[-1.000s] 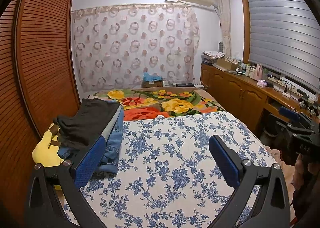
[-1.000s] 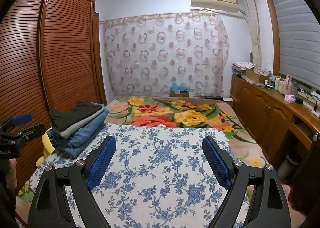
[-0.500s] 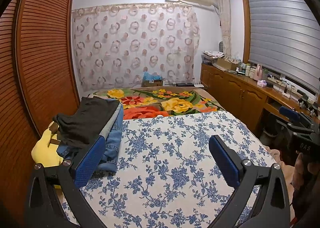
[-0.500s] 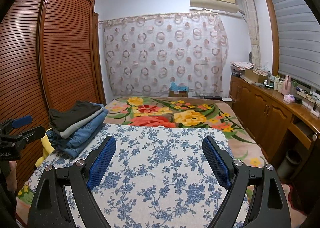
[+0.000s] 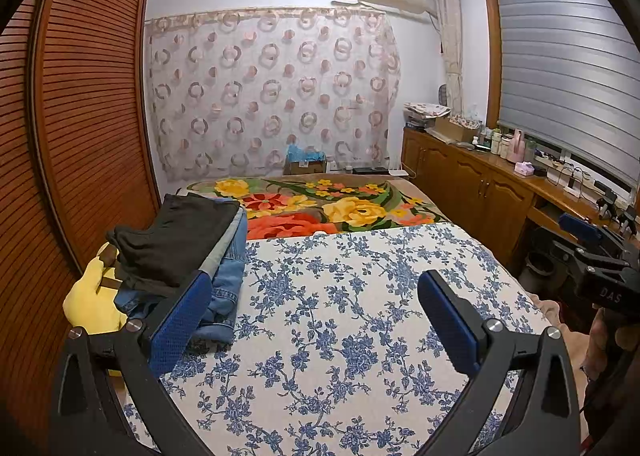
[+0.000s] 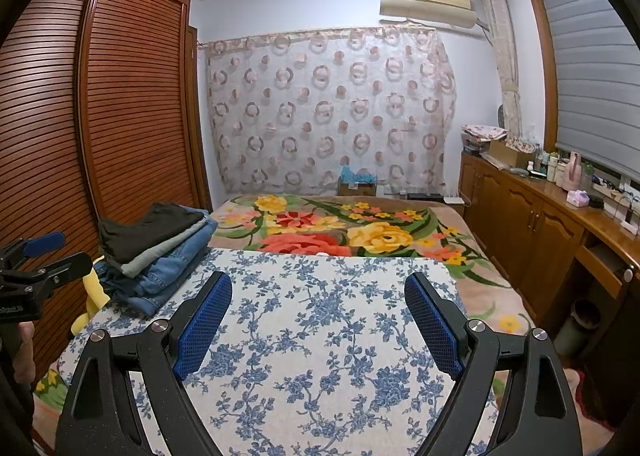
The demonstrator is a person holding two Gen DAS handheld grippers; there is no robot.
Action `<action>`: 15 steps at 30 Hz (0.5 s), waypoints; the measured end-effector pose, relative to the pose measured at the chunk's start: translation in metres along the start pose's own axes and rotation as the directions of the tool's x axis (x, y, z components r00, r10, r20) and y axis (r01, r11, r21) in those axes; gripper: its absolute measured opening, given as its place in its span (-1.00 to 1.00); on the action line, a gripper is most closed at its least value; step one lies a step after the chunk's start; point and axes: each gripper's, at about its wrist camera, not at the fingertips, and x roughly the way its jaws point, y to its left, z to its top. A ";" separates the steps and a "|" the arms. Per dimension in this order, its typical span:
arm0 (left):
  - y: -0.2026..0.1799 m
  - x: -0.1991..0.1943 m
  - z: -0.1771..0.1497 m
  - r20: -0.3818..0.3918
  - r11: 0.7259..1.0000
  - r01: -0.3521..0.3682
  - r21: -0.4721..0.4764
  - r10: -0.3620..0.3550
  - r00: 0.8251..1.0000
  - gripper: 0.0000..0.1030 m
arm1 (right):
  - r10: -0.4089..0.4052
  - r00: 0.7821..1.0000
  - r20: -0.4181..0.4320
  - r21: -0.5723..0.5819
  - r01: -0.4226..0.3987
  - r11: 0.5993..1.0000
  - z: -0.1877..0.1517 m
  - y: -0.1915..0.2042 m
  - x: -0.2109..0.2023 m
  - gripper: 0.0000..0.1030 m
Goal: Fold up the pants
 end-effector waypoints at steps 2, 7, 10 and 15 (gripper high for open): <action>0.000 0.000 0.000 0.001 1.000 0.000 0.000 0.000 1.000 1.00 | 0.001 1.000 0.000 0.000 -0.001 1.000 -0.001 0.000 0.000 0.73; 0.000 0.000 0.000 0.000 1.000 0.001 0.000 -0.001 1.000 1.00 | -0.001 1.000 0.001 -0.001 0.001 1.000 -0.001 0.000 0.000 0.73; 0.001 0.000 0.000 0.000 1.000 0.000 -0.001 0.000 1.000 1.00 | -0.002 1.000 0.002 -0.004 0.002 1.000 -0.001 0.000 0.000 0.73; 0.000 0.001 0.000 0.000 1.000 -0.001 -0.001 0.001 1.000 1.00 | -0.002 1.000 0.003 -0.004 0.002 1.000 -0.001 0.000 0.000 0.73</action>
